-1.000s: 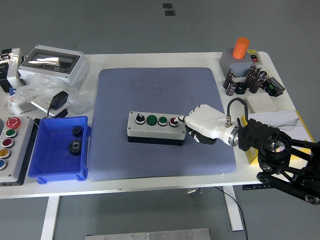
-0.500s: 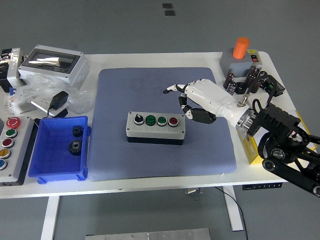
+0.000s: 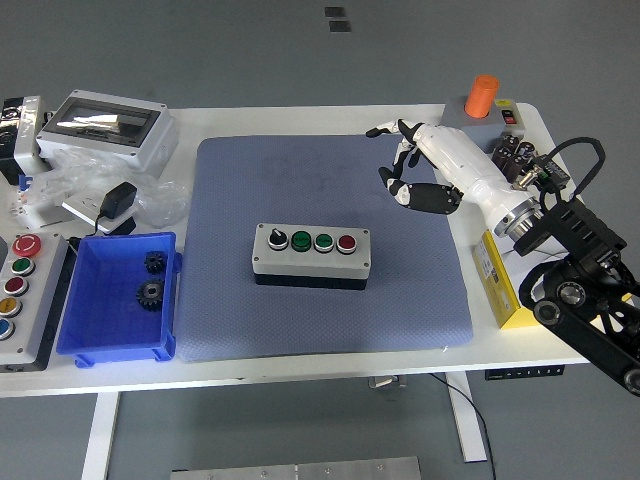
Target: Pick up the button,place it on the desk,press the button,press the button
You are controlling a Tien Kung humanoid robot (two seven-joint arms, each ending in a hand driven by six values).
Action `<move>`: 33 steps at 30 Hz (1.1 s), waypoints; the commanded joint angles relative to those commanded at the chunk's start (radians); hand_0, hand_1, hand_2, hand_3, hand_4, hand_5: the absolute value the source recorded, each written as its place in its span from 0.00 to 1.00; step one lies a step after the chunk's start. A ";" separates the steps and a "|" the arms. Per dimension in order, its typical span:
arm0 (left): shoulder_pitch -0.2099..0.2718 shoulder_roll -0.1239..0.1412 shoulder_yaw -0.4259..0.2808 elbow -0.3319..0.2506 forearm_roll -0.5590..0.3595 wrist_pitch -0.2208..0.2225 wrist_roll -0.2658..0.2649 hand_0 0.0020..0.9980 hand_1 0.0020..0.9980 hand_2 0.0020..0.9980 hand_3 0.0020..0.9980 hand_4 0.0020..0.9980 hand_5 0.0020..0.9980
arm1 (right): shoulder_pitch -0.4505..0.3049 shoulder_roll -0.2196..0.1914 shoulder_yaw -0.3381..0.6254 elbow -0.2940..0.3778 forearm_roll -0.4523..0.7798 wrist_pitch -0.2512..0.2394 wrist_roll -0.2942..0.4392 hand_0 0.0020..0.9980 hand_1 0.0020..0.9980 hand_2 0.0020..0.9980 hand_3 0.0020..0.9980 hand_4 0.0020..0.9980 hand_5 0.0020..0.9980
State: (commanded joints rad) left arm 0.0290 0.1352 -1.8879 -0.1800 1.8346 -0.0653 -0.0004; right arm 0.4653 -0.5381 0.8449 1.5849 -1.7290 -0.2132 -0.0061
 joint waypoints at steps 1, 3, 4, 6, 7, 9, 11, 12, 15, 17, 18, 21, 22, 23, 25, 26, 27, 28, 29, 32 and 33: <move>0.000 0.001 0.001 0.000 0.000 0.001 0.001 0.73 0.73 0.59 0.60 0.42 0.22 | -0.008 0.001 0.005 -0.001 -0.001 0.001 0.002 0.72 0.78 0.81 0.93 0.79 0.37; 0.000 0.001 0.001 0.000 0.002 0.002 0.001 0.73 0.73 0.59 0.60 0.45 0.21 | -0.020 0.001 0.010 -0.001 -0.003 0.000 0.005 0.94 0.94 1.00 1.00 0.91 0.46; 0.000 0.002 0.000 0.000 0.004 0.002 0.001 0.73 0.73 0.59 0.60 0.45 0.21 | -0.026 0.001 0.012 -0.002 -0.005 -0.001 0.005 0.94 0.94 1.00 1.00 0.91 0.46; -0.001 0.002 -0.001 0.000 0.006 0.002 0.001 0.73 0.73 0.59 0.60 0.45 0.21 | -0.035 0.002 0.014 -0.005 -0.007 -0.001 0.004 0.94 0.94 1.00 1.00 0.91 0.46; -0.001 0.003 -0.002 0.000 0.007 0.003 0.001 0.73 0.73 0.59 0.60 0.45 0.21 | -0.039 0.002 0.015 -0.007 -0.009 0.000 0.003 0.94 0.94 1.00 1.00 0.91 0.46; -0.002 0.003 -0.003 0.000 0.006 0.004 0.001 0.73 0.73 0.59 0.60 0.47 0.21 | -0.045 0.002 0.014 -0.010 -0.013 0.002 -0.002 0.99 1.00 1.00 1.00 0.97 0.50; -0.002 0.003 -0.003 0.000 0.005 0.005 0.001 0.73 0.73 0.59 0.60 0.47 0.21 | -0.048 0.003 0.012 -0.012 -0.017 0.003 -0.006 0.99 1.00 1.00 1.00 0.97 0.50; -0.002 0.003 -0.002 0.000 0.004 0.006 0.000 0.73 0.73 0.59 0.60 0.47 0.21 | -0.049 0.004 0.012 -0.012 -0.020 0.004 -0.008 0.99 1.00 1.00 1.00 0.97 0.50; -0.002 0.002 -0.001 0.000 0.003 0.006 0.000 0.73 0.73 0.59 0.60 0.48 0.20 | -0.052 0.006 0.011 -0.014 -0.028 0.006 -0.013 1.00 1.00 1.00 1.00 0.99 0.50; -0.002 0.001 -0.002 0.000 0.004 0.007 0.000 0.73 0.73 0.59 0.60 0.48 0.20 | -0.053 0.008 0.011 -0.014 -0.033 0.005 -0.015 1.00 1.00 1.00 1.00 0.99 0.50; -0.002 0.001 -0.002 0.000 0.003 0.007 0.000 0.73 0.73 0.59 0.60 0.48 0.20 | -0.053 0.009 0.011 -0.014 -0.036 0.005 -0.017 1.00 1.00 1.00 1.00 0.99 0.50; -0.002 0.002 -0.001 0.000 0.002 0.009 -0.001 0.73 0.73 0.59 0.60 0.49 0.20 | -0.053 0.010 0.008 -0.014 -0.041 0.005 -0.020 1.00 1.00 1.00 1.00 1.00 0.52; -0.002 0.002 -0.001 0.000 0.001 0.009 -0.001 0.73 0.73 0.59 0.60 0.49 0.20 | -0.053 0.011 0.006 -0.014 -0.043 0.006 -0.022 1.00 1.00 1.00 1.00 1.00 0.52; -0.002 0.003 -0.001 0.000 0.001 0.010 -0.001 0.73 0.73 0.59 0.60 0.49 0.20 | -0.053 0.011 0.004 -0.014 -0.044 0.007 -0.024 1.00 1.00 1.00 1.00 1.00 0.52; -0.001 0.002 0.000 0.000 -0.001 0.010 -0.001 0.73 0.73 0.59 0.60 0.49 0.20 | -0.053 0.012 0.000 -0.014 -0.046 0.010 -0.028 1.00 1.00 1.00 1.00 1.00 0.52; -0.001 0.002 0.000 0.000 -0.001 0.010 -0.001 0.73 0.73 0.59 0.60 0.50 0.20 | -0.054 0.013 -0.001 -0.014 -0.047 0.012 -0.031 1.00 1.00 1.00 1.00 1.00 0.51; 0.000 0.001 0.000 0.000 -0.002 0.010 -0.001 0.73 0.73 0.59 0.60 0.50 0.20 | -0.053 0.014 -0.002 -0.014 -0.048 0.014 -0.033 1.00 1.00 1.00 1.00 1.00 0.51; 0.000 0.001 0.001 0.000 -0.002 0.011 -0.001 0.73 0.73 0.59 0.60 0.50 0.20 | -0.053 0.015 -0.003 -0.014 -0.050 0.016 -0.036 1.00 1.00 1.00 1.00 1.00 0.51; 0.000 0.001 0.001 0.000 -0.003 0.011 -0.001 0.73 0.73 0.59 0.60 0.50 0.20 | -0.052 0.016 -0.004 -0.014 -0.051 0.019 -0.039 1.00 1.00 1.00 1.00 1.00 0.51; 0.000 0.001 0.002 0.000 -0.005 0.011 -0.002 0.73 0.73 0.59 0.61 0.52 0.19 | -0.048 0.019 -0.009 -0.014 -0.052 0.024 -0.047 1.00 1.00 1.00 1.00 1.00 0.51; 0.000 0.001 0.002 0.000 -0.005 0.011 -0.002 0.73 0.73 0.59 0.61 0.52 0.19 | -0.047 0.020 -0.011 -0.014 -0.052 0.025 -0.049 1.00 1.00 1.00 1.00 1.00 0.51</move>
State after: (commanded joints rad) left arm 0.0290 0.1361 -1.8863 -0.1800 1.8300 -0.0543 -0.0020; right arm 0.4178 -0.5178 0.8344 1.5708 -1.7811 -0.1883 -0.0546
